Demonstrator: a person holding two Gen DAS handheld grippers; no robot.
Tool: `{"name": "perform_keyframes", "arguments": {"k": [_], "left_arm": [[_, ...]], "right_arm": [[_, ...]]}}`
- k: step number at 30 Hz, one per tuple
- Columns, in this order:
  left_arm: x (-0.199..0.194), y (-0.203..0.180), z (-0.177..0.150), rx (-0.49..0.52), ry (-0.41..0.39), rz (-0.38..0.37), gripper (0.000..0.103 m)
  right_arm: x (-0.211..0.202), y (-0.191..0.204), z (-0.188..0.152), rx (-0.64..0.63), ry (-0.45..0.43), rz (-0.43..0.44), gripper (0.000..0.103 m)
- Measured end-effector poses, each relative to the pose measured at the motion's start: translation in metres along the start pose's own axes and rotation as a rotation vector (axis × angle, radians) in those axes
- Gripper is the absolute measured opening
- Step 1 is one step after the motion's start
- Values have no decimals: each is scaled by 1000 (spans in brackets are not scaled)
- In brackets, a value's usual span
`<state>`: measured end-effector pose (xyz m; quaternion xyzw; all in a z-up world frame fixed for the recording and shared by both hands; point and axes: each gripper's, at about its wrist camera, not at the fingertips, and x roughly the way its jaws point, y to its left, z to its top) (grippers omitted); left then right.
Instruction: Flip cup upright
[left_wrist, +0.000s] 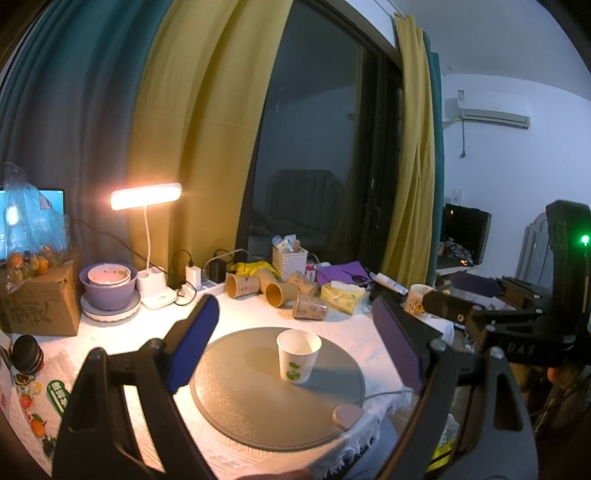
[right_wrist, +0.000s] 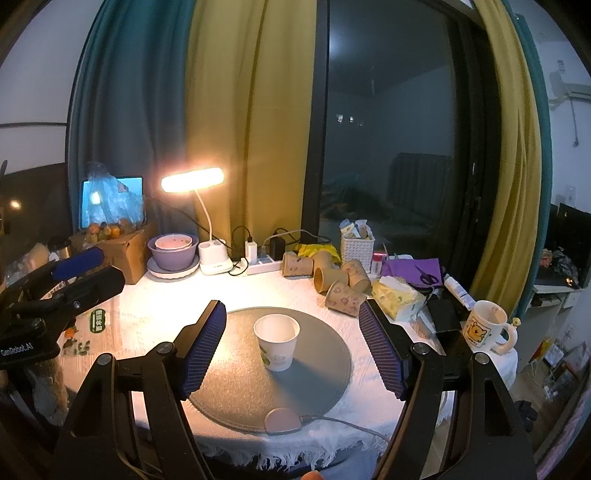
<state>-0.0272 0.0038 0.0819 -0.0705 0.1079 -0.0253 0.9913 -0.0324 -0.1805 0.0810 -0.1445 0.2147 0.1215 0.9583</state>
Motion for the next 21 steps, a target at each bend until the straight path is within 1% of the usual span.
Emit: {"name": "perform_keyframes", "arguments": {"k": [21], "left_arm": [[1,-2,0,-1,2,0,86]], "right_arm": [[0,0,0,1,1,-1,77]]}}
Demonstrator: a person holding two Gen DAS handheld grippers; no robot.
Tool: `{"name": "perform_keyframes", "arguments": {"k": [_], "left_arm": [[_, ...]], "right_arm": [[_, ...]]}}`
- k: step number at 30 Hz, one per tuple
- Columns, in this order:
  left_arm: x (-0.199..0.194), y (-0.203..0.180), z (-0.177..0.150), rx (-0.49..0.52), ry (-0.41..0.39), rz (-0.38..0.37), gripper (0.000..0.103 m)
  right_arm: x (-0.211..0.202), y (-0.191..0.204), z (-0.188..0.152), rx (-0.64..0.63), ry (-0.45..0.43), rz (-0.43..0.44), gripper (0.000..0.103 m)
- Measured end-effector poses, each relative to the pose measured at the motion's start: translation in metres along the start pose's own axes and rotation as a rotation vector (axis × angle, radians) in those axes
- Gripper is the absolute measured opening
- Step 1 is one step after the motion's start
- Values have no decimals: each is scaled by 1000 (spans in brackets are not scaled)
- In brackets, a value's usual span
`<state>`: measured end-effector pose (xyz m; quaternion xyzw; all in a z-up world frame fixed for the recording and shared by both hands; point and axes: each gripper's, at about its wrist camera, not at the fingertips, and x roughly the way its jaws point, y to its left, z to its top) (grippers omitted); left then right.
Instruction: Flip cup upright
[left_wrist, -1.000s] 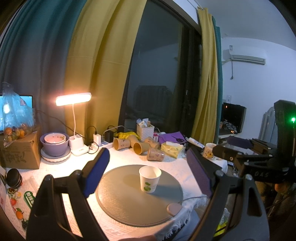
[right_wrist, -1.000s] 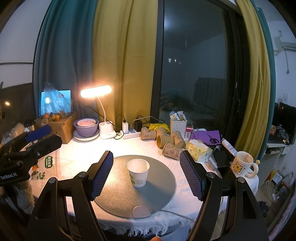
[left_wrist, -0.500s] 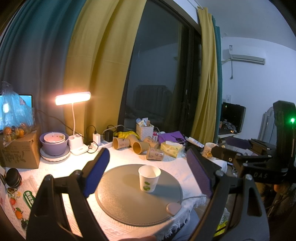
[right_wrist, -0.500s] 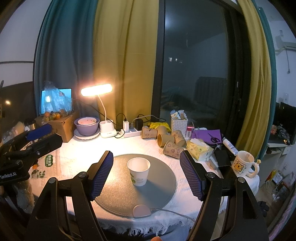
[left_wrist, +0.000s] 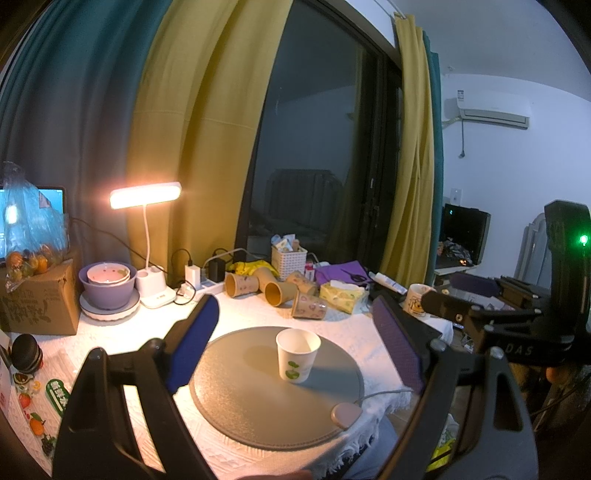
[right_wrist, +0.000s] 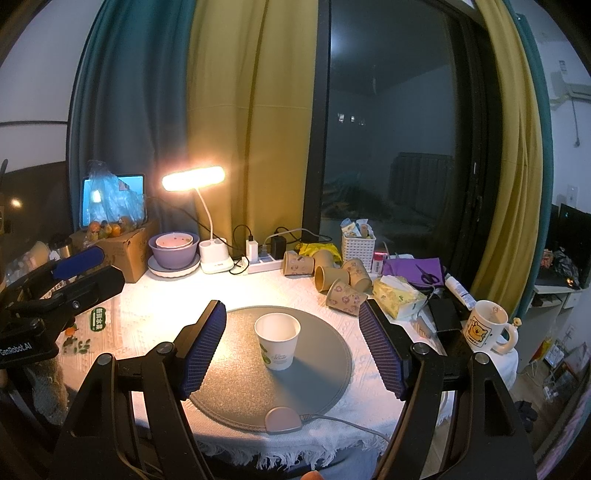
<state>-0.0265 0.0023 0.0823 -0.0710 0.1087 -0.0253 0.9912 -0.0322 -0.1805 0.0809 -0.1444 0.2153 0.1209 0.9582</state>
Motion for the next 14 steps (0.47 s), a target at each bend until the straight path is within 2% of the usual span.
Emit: {"name": "perform_keyframes", "arguments": {"k": [14], "left_arm": [[-3,-7,-6,3,-7,-8,86]], "right_arm": [[1,1,-4,-2,4,1,77]]}}
